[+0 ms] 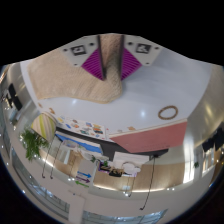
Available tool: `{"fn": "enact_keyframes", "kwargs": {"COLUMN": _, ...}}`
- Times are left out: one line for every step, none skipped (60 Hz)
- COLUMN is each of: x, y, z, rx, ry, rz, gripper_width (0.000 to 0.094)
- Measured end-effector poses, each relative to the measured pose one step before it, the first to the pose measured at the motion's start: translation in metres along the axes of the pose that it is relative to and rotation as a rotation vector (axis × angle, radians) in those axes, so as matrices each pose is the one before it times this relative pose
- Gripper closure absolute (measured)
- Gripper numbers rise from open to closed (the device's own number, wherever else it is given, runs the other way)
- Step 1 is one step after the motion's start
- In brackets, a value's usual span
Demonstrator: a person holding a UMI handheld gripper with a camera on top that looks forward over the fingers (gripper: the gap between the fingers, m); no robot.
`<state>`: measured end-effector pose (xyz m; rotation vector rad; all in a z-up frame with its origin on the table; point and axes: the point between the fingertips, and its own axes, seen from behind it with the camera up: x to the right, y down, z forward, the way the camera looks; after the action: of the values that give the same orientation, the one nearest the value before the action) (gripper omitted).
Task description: Fold towel
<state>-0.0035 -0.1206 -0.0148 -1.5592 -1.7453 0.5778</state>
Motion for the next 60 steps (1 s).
{"fn": "enact_keyframes", "kwargs": {"x": 0.00326, "y": 0.00160, "z": -0.00001, "rx": -0.00253, "ry": 0.01783, "rz": -0.0124, "gripper_width": 0.0724}}
{"fn": "enact_keyframes", "kwargs": {"x": 0.00525, "y": 0.00033, "z": 0.00086, "rx": -0.00570, "ry": 0.01902, "rz": -0.0131, "gripper_width": 0.0790}}
{"fn": "enact_keyframes", "kwargs": {"x": 0.00412, "y": 0.00137, "z": 0.00065, "rx": -0.00374, "ry": 0.01923, "rz": -0.0066, "gripper_width": 0.0856}}
{"fn": "enact_keyframes", "kwargs": {"x": 0.00112, "y": 0.00042, "z": -0.00012, "rx": -0.00154, "ry": 0.00490, "rz": 0.0015, "gripper_width": 0.0888}}
{"fn": "enact_keyframes", "kwargs": {"x": -0.00109, "y": -0.00012, "z": -0.00054, "rx": -0.00156, "ry": -0.00583, "rz": 0.0101, "gripper_width": 0.0891}}
{"fn": "enact_keyframes", "kwargs": {"x": -0.00030, "y": 0.00032, "z": -0.00036, "rx": -0.00585, "ry": -0.00397, "rz": 0.0105, "gripper_width": 0.0901}}
{"fn": "enact_keyframes", "kwargs": {"x": -0.00075, "y": 0.00057, "z": -0.00076, "rx": -0.00998, "ry": -0.00665, "rz": 0.0084, "gripper_width": 0.0903}}
{"fn": "enact_keyframes", "kwargs": {"x": 0.00026, "y": -0.00008, "z": -0.00024, "rx": -0.01112, "ry": -0.00944, "rz": 0.0070, "gripper_width": 0.0904}}
{"fn": "enact_keyframes", "kwargs": {"x": -0.00037, "y": -0.00153, "z": -0.00097, "rx": -0.00416, "ry": -0.00986, "rz": 0.0074, "gripper_width": 0.0905}}
{"fn": "enact_keyframes", "kwargs": {"x": -0.00028, "y": -0.00262, "z": -0.00112, "rx": 0.00038, "ry": -0.01216, "rz": 0.0115, "gripper_width": 0.0909}}
{"fn": "enact_keyframes", "kwargs": {"x": -0.00080, "y": -0.00278, "z": -0.00104, "rx": 0.00129, "ry": -0.01228, "rz": 0.0162, "gripper_width": 0.0915}}
{"fn": "enact_keyframes", "kwargs": {"x": 0.00094, "y": -0.00309, "z": -0.00220, "rx": -0.00098, "ry": -0.01501, "rz": 0.0156, "gripper_width": 0.0920}}
{"fn": "enact_keyframes", "kwargs": {"x": 0.00146, "y": -0.00321, "z": -0.00145, "rx": -0.00363, "ry": -0.01455, "rz": 0.0182, "gripper_width": 0.0922}}
{"fn": "enact_keyframes", "kwargs": {"x": 0.00136, "y": -0.00226, "z": -0.00229, "rx": -0.00653, "ry": -0.01230, "rz": 0.0147, "gripper_width": 0.0924}}
{"fn": "enact_keyframes", "kwargs": {"x": 0.00182, "y": -0.00320, "z": -0.00292, "rx": -0.00394, "ry": -0.01124, "rz": 0.0132, "gripper_width": 0.0924}}
{"fn": "enact_keyframes", "kwargs": {"x": 0.00269, "y": -0.00467, "z": -0.00326, "rx": 0.00172, "ry": -0.00859, "rz": 0.0131, "gripper_width": 0.0923}}
{"fn": "enact_keyframes", "kwargs": {"x": 0.00373, "y": -0.00577, "z": -0.00365, "rx": 0.00630, "ry": -0.00471, "rz": 0.0116, "gripper_width": 0.0923}}
{"fn": "enact_keyframes", "kwargs": {"x": 0.00441, "y": -0.00579, "z": -0.00303, "rx": 0.00861, "ry": -0.00145, "rz": 0.0084, "gripper_width": 0.0924}}
{"fn": "enact_keyframes", "kwargs": {"x": 0.00522, "y": -0.00633, "z": -0.00416, "rx": 0.00801, "ry": -0.00197, "rz": 0.0053, "gripper_width": 0.0923}}
{"fn": "enact_keyframes", "kwargs": {"x": 0.00592, "y": -0.00631, "z": -0.00424, "rx": 0.00797, "ry": -0.00182, "rz": 0.0034, "gripper_width": 0.0923}}
{"fn": "enact_keyframes", "kwargs": {"x": 0.00649, "y": -0.00609, "z": -0.00417, "rx": 0.00675, "ry": -0.00081, "rz": 0.0031, "gripper_width": 0.0924}}
{"fn": "enact_keyframes", "kwargs": {"x": 0.00714, "y": -0.00590, "z": -0.00416, "rx": 0.00499, "ry": -0.00055, "rz": 0.0042, "gripper_width": 0.0923}}
{"fn": "enact_keyframes", "kwargs": {"x": 0.00527, "y": -0.00613, "z": -0.00575, "rx": 0.00408, "ry": 0.00267, "rz": 0.0059, "gripper_width": 0.0922}}
{"fn": "enact_keyframes", "kwargs": {"x": 0.00762, "y": -0.00538, "z": -0.00436, "rx": 0.00421, "ry": -0.00101, "rz": 0.0078, "gripper_width": 0.0922}}
{"fn": "enact_keyframes", "kwargs": {"x": 0.00769, "y": -0.00541, "z": -0.00446, "rx": 0.00336, "ry": -0.00130, "rz": 0.0087, "gripper_width": 0.0924}}
{"fn": "enact_keyframes", "kwargs": {"x": 0.00802, "y": -0.00507, "z": -0.00399, "rx": 0.00237, "ry": -0.00102, "rz": 0.0076, "gripper_width": 0.0923}}
{"fn": "enact_keyframes", "kwargs": {"x": 0.00751, "y": -0.00407, "z": -0.00076, "rx": 0.00308, "ry": 0.00281, "rz": 0.0052, "gripper_width": 0.0923}}
{"fn": "enact_keyframes", "kwargs": {"x": 0.01022, "y": -0.00463, "z": -0.00335, "rx": 0.00247, "ry": 0.00369, "rz": 0.0039, "gripper_width": 0.0923}}
{"fn": "enact_keyframes", "kwargs": {"x": 0.01038, "y": -0.00403, "z": -0.00258, "rx": 0.00232, "ry": 0.00569, "rz": 0.0027, "gripper_width": 0.0923}}
{"fn": "enact_keyframes", "kwargs": {"x": 0.01095, "y": -0.00396, "z": -0.00218, "rx": 0.00281, "ry": 0.00810, "rz": 0.0024, "gripper_width": 0.0923}}
{"fn": "enact_keyframes", "kwargs": {"x": 0.01173, "y": -0.00345, "z": -0.00144, "rx": 0.00357, "ry": 0.00826, "rz": 0.0011, "gripper_width": 0.0922}}
{"fn": "enact_keyframes", "kwargs": {"x": 0.01074, "y": -0.00222, "z": 0.00184, "rx": 0.00452, "ry": 0.00915, "rz": -0.0005, "gripper_width": 0.0921}}
{"fn": "enact_keyframes", "kwargs": {"x": 0.01261, "y": -0.00332, "z": -0.00218, "rx": 0.00188, "ry": 0.00785, "rz": -0.0015, "gripper_width": 0.0919}}
{"fn": "enact_keyframes", "kwargs": {"x": 0.01169, "y": -0.00153, "z": -0.00017, "rx": 0.00063, "ry": 0.00764, "rz": -0.0003, "gripper_width": 0.0919}}
{"fn": "enact_keyframes", "kwargs": {"x": 0.01171, "y": -0.00086, "z": 0.00059, "rx": -0.00046, "ry": 0.00813, "rz": 0.0000, "gripper_width": 0.0919}}
{"fn": "enact_keyframes", "kwargs": {"x": 0.01145, "y": 0.00060, "z": 0.00247, "rx": -0.00187, "ry": 0.00821, "rz": -0.0016, "gripper_width": 0.0918}}
{"fn": "enact_keyframes", "kwargs": {"x": 0.01100, "y": 0.00068, "z": 0.00197, "rx": -0.00307, "ry": 0.00675, "rz": -0.0020, "gripper_width": 0.0917}}
{"fn": "enact_keyframes", "kwargs": {"x": 0.01093, "y": 0.00064, "z": 0.00326, "rx": -0.00302, "ry": 0.00484, "rz": -0.0018, "gripper_width": 0.0916}}
{"fn": "enact_keyframes", "kwargs": {"x": 0.01015, "y": 0.00129, "z": 0.00308, "rx": -0.00210, "ry": 0.00475, "rz": 0.0001, "gripper_width": 0.0915}}
{"fn": "enact_keyframes", "kwargs": {"x": 0.00950, "y": 0.00214, "z": 0.00355, "rx": -0.00346, "ry": 0.00401, "rz": 0.0007, "gripper_width": 0.0913}}
{"fn": "enact_keyframes", "kwargs": {"x": 0.00870, "y": 0.00275, "z": 0.00389, "rx": -0.00508, "ry": 0.00271, "rz": -0.0007, "gripper_width": 0.0913}}
{"fn": "enact_keyframes", "kwargs": {"x": 0.00840, "y": 0.00404, "z": 0.00448, "rx": -0.00432, "ry": 0.00092, "rz": -0.0011, "gripper_width": 0.0912}}
{"fn": "enact_keyframes", "kwargs": {"x": 0.00714, "y": 0.00331, "z": 0.00470, "rx": -0.00374, "ry": -0.00056, "rz": -0.0011, "gripper_width": 0.0911}}
{"fn": "enact_keyframes", "kwargs": {"x": 0.00675, "y": 0.00315, "z": 0.00512, "rx": -0.00301, "ry": -0.00105, "rz": -0.0031, "gripper_width": 0.0910}}
{"fn": "enact_keyframes", "kwargs": {"x": 0.00681, "y": 0.00412, "z": 0.00734, "rx": -0.00584, "ry": 0.00168, "rz": -0.0048, "gripper_width": 0.0908}}
{"fn": "enact_keyframes", "kwargs": {"x": 0.00651, "y": 0.00493, "z": 0.00533, "rx": -0.00948, "ry": 0.00376, "rz": -0.0055, "gripper_width": 0.0910}}
{"fn": "enact_keyframes", "kwargs": {"x": 0.00599, "y": 0.00565, "z": 0.00511, "rx": -0.01240, "ry": 0.00465, "rz": -0.0055, "gripper_width": 0.0910}}
{"fn": "enact_keyframes", "kwargs": {"x": 0.00550, "y": 0.00551, "z": 0.00537, "rx": -0.01226, "ry": 0.00336, "rz": -0.0047, "gripper_width": 0.0909}}
{"fn": "enact_keyframes", "kwargs": {"x": 0.00462, "y": 0.00491, "z": 0.00495, "rx": -0.01051, "ry": 0.00170, "rz": -0.0020, "gripper_width": 0.0909}}
{"fn": "enact_keyframes", "kwargs": {"x": 0.00407, "y": 0.00418, "z": 0.00455, "rx": -0.00648, "ry": 0.00046, "rz": 0.0005, "gripper_width": 0.0908}}
{"fn": "enact_keyframes", "kwargs": {"x": 0.00358, "y": 0.00294, "z": 0.00388, "rx": -0.00211, "ry": -0.00014, "rz": -0.0004, "gripper_width": 0.0908}}
{"fn": "enact_keyframes", "kwargs": {"x": 0.00412, "y": 0.00276, "z": 0.00020, "rx": -0.00045, "ry": -0.00097, "rz": -0.0023, "gripper_width": 0.0909}}
{"fn": "enact_keyframes", "kwargs": {"x": 0.00224, "y": 0.00249, "z": 0.00624, "rx": 0.00113, "ry": 0.00153, "rz": -0.0058, "gripper_width": 0.0908}}
{"fn": "enact_keyframes", "kwargs": {"x": 0.00266, "y": 0.00145, "z": 0.00281, "rx": 0.00052, "ry": 0.00126, "rz": -0.0069, "gripper_width": 0.0907}}
{"fn": "enact_keyframes", "kwargs": {"x": 0.00223, "y": 0.00126, "z": 0.00217, "rx": 0.00095, "ry": 0.00054, "rz": -0.0047, "gripper_width": 0.0907}}
{"fn": "enact_keyframes", "kwargs": {"x": 0.00196, "y": 0.00093, "z": 0.00165, "rx": 0.00168, "ry": -0.00028, "rz": -0.0037, "gripper_width": 0.0906}}
{"fn": "enact_keyframes", "kwargs": {"x": 0.00136, "y": 0.00009, "z": 0.00124, "rx": 0.00257, "ry": -0.00077, "rz": -0.0024, "gripper_width": 0.0891}}
{"fn": "enact_keyframes", "kwargs": {"x": 0.00103, "y": -0.00007, "z": 0.00023, "rx": 0.00340, "ry": -0.00150, "rz": -0.0015, "gripper_width": 0.0855}}
{"fn": "enact_keyframes", "kwargs": {"x": 0.00204, "y": -0.00046, "z": -0.00220, "rx": 0.00301, "ry": -0.00285, "rz": -0.0015, "gripper_width": 0.0783}}
{"fn": "enact_keyframes", "kwargs": {"x": -0.00045, "y": -0.00024, "z": -0.00115, "rx": 0.00266, "ry": -0.00678, "rz": -0.0022, "gripper_width": 0.0710}}
